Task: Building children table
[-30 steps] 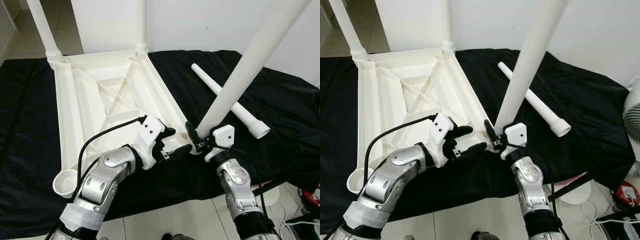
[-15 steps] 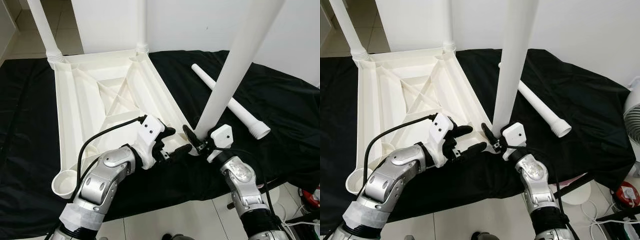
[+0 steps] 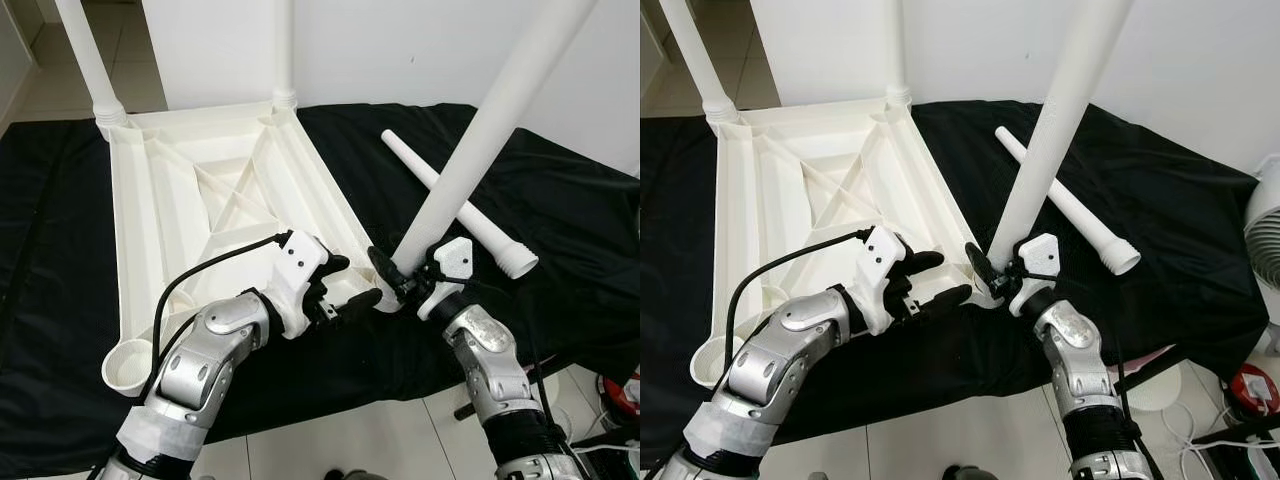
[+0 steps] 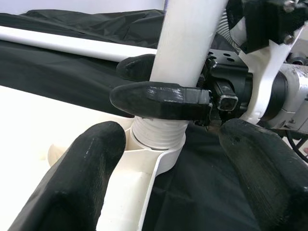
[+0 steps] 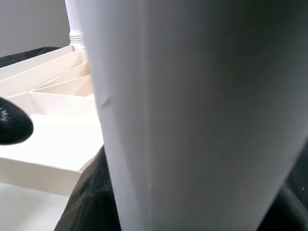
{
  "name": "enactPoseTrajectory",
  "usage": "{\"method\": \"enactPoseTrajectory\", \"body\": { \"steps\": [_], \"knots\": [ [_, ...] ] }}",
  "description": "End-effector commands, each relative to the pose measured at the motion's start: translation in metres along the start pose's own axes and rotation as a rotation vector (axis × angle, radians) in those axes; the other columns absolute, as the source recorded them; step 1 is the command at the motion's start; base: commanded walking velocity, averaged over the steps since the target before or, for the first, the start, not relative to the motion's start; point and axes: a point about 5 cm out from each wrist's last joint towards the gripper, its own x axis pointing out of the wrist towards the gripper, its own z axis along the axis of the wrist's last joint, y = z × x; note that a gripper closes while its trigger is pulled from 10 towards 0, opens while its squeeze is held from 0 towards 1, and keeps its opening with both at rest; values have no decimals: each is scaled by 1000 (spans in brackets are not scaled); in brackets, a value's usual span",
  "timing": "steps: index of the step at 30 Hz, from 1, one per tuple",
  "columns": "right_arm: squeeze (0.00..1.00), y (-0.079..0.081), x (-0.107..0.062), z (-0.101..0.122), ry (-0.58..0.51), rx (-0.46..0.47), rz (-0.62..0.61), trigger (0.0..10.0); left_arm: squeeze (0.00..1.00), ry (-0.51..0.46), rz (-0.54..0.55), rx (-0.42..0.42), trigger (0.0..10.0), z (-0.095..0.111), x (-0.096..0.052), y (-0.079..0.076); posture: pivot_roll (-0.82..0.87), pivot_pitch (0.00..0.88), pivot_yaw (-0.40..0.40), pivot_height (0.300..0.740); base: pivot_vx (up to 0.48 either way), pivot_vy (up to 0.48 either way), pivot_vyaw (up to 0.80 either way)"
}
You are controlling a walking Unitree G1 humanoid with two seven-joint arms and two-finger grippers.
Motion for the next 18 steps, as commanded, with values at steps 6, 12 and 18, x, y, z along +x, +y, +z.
{"method": "enactPoseTrajectory", "body": {
  "steps": [6, 12, 18],
  "knots": [
    [0, 10, -9, -37, 191, 165, 21, 10000, 0, 3, 36, 20, 10000, 3, 1, -1, 58, 89, -41, 740, 0, 0, 0],
    [0, 6, -5, -36, 219, 198, 2, 10000, 0, 5, 36, 23, 10000, 3, 2, -1, 62, 81, -43, 740, 0, 0, 0],
    [0, 1, -3, -40, 253, 213, -66, 10000, 0, 3, 37, 26, 10000, 3, 2, -2, 63, 83, -47, 740, 0, 0, 0]
  ]
}}
